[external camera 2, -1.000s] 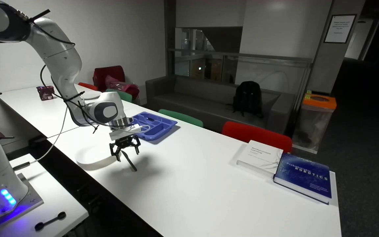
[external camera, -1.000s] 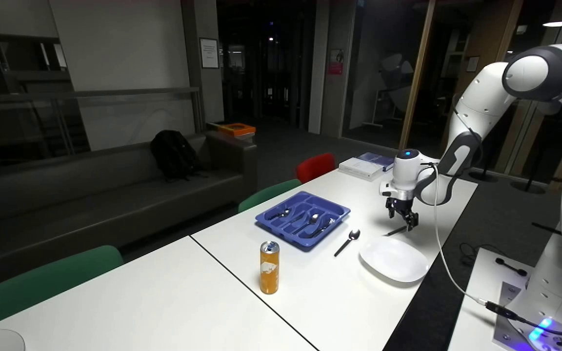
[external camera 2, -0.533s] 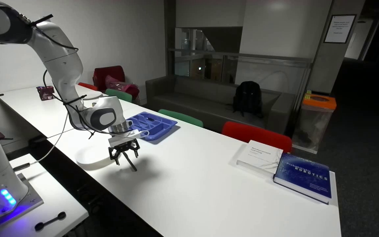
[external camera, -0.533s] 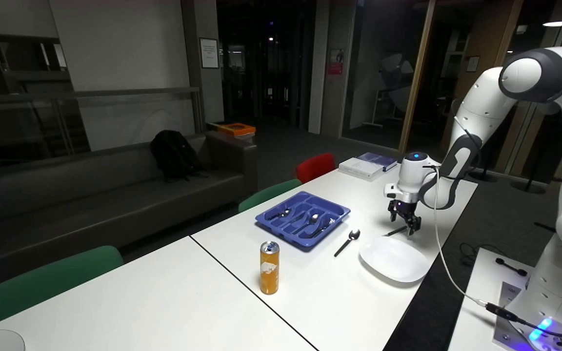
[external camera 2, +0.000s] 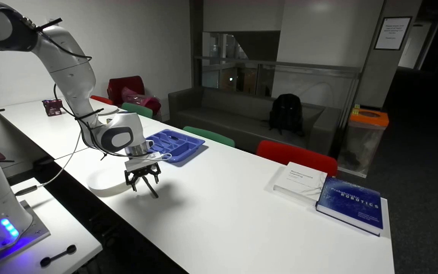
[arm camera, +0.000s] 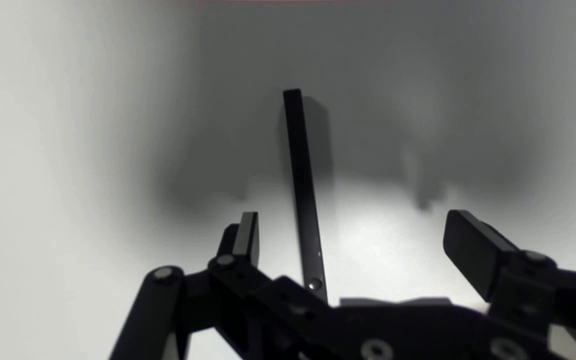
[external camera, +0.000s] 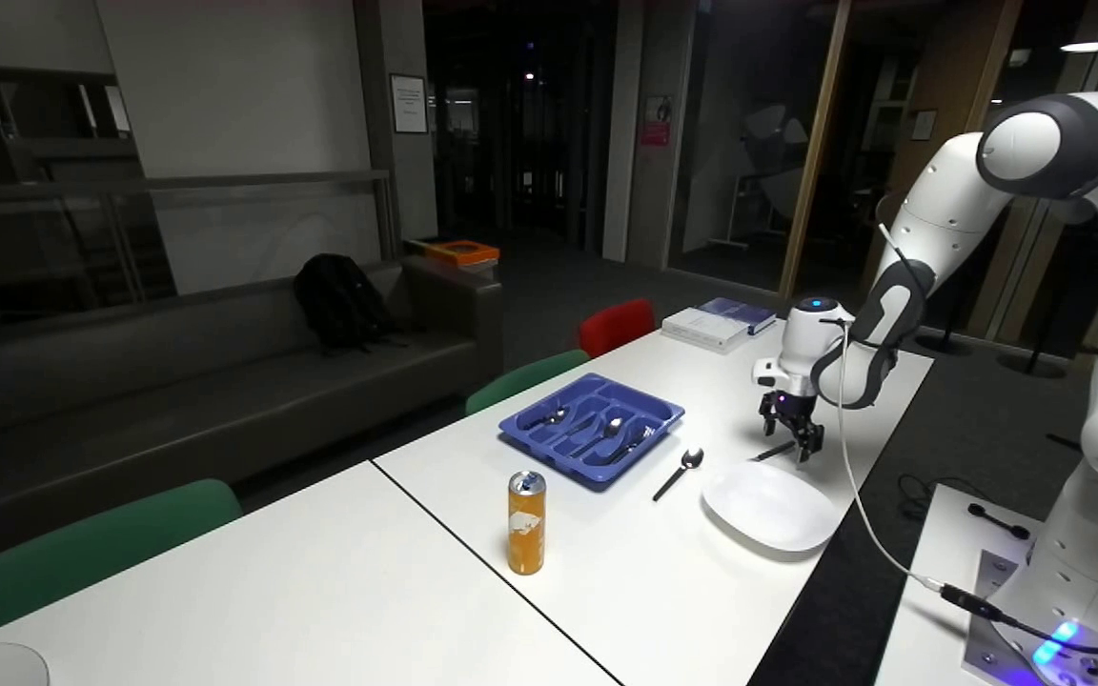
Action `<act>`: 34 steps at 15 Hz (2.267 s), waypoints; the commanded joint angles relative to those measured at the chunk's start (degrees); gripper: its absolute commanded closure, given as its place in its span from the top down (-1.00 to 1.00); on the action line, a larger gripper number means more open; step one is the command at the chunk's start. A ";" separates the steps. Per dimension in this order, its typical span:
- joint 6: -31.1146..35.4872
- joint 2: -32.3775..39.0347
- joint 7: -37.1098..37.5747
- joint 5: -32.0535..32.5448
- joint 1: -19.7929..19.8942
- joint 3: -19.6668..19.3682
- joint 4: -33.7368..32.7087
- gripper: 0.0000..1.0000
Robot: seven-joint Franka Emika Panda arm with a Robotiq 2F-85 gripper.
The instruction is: Put the knife in blue object
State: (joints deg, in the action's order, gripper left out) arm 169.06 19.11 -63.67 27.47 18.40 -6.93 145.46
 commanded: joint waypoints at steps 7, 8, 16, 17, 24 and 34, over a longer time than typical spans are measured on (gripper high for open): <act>-1.08 0.45 -10.96 -11.10 4.88 4.91 -0.99 1.00; -1.37 0.60 -11.23 -11.78 4.87 4.90 -1.34 1.00; -4.57 2.68 -10.75 -13.20 4.22 4.10 -4.68 1.00; -5.17 2.85 -10.66 -13.19 4.09 4.03 -5.08 1.00; -6.52 4.66 -10.88 -13.21 4.24 3.99 -7.15 1.00; -5.99 5.88 -10.49 -12.72 4.21 3.83 -7.37 0.53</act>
State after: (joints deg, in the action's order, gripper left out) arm 163.61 24.98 -71.71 16.06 21.78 -3.41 138.67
